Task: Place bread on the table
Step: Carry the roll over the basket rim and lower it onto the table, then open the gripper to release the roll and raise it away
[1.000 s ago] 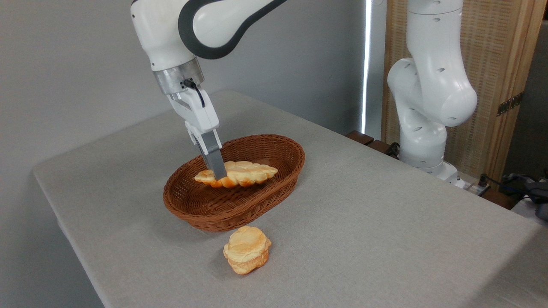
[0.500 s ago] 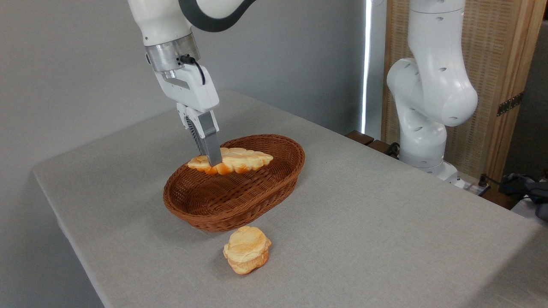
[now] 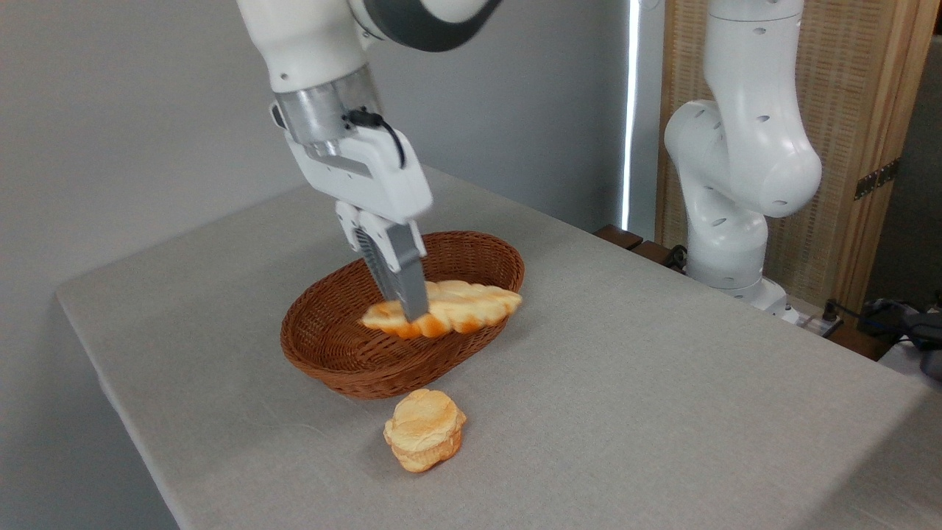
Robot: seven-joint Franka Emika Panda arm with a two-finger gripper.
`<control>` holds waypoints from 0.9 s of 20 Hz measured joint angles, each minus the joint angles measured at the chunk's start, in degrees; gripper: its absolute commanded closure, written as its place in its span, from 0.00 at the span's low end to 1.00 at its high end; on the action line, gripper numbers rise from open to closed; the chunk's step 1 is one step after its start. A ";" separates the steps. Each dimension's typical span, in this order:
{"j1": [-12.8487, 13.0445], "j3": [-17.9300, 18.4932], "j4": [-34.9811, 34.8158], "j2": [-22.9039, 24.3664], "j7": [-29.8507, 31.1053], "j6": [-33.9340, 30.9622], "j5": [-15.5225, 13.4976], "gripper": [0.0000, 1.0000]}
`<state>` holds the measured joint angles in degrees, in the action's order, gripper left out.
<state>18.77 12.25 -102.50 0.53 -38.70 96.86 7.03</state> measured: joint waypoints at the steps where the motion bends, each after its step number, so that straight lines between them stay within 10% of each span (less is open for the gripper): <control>1: -0.06 1.58 -0.05 0.00 -1.95 -0.17 0.00 0.78; 3: -0.30 4.53 -0.46 -0.11 -5.67 -0.36 0.00 0.73; 5: -0.48 6.80 -1.01 -0.58 -9.02 -0.41 0.00 0.02; 18: -0.16 11.11 -1.82 -3.51 -13.91 -1.62 -0.21 0.00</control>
<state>18.60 23.35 -104.32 -2.98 -52.61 95.24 6.82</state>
